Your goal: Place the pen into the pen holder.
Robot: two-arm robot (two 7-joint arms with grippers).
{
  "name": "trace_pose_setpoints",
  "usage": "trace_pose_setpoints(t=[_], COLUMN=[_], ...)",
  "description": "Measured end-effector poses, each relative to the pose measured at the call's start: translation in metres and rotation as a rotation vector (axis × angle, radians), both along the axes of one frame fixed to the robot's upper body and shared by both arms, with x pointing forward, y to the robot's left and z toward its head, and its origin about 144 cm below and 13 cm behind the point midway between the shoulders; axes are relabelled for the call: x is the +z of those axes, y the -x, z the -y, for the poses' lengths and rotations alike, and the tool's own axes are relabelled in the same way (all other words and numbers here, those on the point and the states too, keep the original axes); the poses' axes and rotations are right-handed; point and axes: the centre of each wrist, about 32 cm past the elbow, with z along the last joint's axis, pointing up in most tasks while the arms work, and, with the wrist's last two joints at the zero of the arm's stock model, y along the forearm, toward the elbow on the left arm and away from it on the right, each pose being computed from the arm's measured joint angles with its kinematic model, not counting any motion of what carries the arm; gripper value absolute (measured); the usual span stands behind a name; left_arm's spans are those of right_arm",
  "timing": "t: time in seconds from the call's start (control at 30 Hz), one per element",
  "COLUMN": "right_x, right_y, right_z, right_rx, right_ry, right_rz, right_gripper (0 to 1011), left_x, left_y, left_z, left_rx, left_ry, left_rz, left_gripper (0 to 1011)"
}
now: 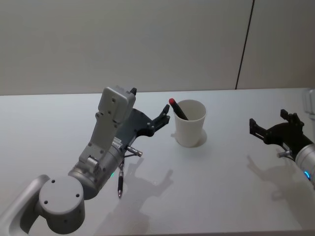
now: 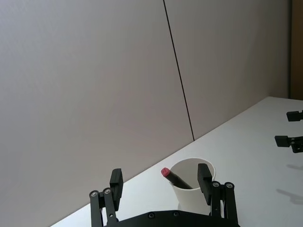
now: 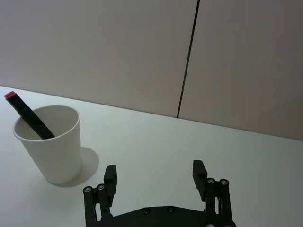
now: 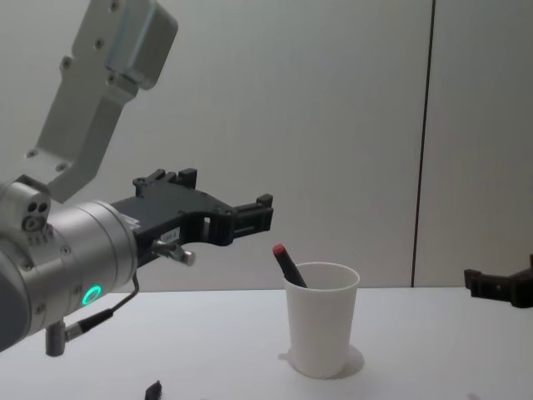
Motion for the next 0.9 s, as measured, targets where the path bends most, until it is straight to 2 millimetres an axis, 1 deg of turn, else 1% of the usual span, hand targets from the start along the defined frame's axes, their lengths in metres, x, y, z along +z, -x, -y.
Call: trace_pose_setpoints(t=[0.5,0.9], right_x=[0.0,0.0], right_y=[0.002,0.002], right_z=[0.002,0.003], right_rx=[-0.002,-0.002], right_ry=[0.005,0.006], right_rz=[-0.006,-0.007], right_gripper=[1002,1001], left_x=[0.002,-0.005], left_y=[0.006,0.014], left_z=[-0.001,-0.006], left_rx=[0.063,0.133], left_ry=[0.028,0.088], left_rz=[-0.111,-0.25], left_gripper=[1004,1004])
